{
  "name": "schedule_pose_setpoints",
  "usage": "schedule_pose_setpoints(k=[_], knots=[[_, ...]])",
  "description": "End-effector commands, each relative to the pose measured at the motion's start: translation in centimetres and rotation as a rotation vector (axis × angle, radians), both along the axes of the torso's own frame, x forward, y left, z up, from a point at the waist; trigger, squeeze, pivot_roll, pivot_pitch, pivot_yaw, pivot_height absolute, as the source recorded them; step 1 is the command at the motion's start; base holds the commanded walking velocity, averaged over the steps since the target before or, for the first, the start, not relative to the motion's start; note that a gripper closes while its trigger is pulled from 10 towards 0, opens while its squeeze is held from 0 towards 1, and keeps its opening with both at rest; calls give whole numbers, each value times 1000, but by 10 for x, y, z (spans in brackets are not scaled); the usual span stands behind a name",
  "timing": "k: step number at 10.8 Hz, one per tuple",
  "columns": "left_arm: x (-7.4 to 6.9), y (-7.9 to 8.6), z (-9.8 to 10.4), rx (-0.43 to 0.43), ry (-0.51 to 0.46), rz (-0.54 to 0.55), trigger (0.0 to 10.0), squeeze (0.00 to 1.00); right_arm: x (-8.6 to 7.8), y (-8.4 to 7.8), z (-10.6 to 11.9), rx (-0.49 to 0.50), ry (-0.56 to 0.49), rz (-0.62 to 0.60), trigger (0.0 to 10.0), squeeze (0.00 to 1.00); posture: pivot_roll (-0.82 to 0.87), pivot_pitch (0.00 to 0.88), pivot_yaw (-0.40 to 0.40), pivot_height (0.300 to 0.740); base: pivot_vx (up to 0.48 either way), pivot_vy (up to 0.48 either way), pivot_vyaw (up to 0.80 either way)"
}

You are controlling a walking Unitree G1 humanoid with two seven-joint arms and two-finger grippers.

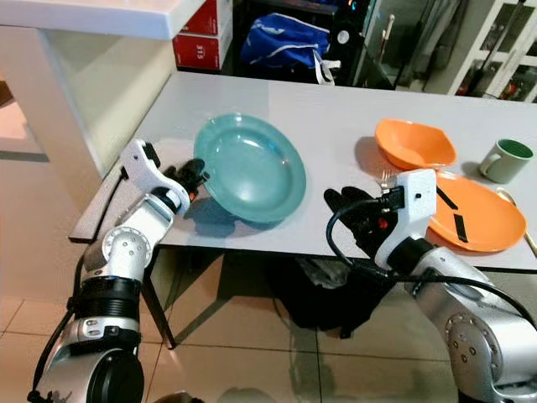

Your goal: Setting the table

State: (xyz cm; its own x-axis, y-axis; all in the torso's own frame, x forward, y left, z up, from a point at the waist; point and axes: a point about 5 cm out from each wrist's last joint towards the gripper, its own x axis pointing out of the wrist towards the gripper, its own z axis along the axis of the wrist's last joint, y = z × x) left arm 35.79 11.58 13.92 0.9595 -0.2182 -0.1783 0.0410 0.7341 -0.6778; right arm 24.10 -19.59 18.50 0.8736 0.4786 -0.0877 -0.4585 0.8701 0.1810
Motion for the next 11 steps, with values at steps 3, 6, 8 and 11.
schedule_pose_setpoints(k=[3,6,8,11], knots=[[5,2,-10,-13,75,38,10000,0,-8,0,2,-75,19,36,10000,0,-194,53,-4,740,0,0,0],[7,8,-24,-6,155,87,10000,0,-14,8,-5,-187,21,114,10000,0,-205,63,-2,740,0,0,0],[8,9,-29,35,190,80,10000,1000,-10,3,-3,-208,-3,63,10000,0,-208,66,-1,740,0,0,0],[8,17,-20,133,194,78,10000,1000,-6,-1,2,-192,-28,31,10000,0,-203,62,0,740,0,0,0]])
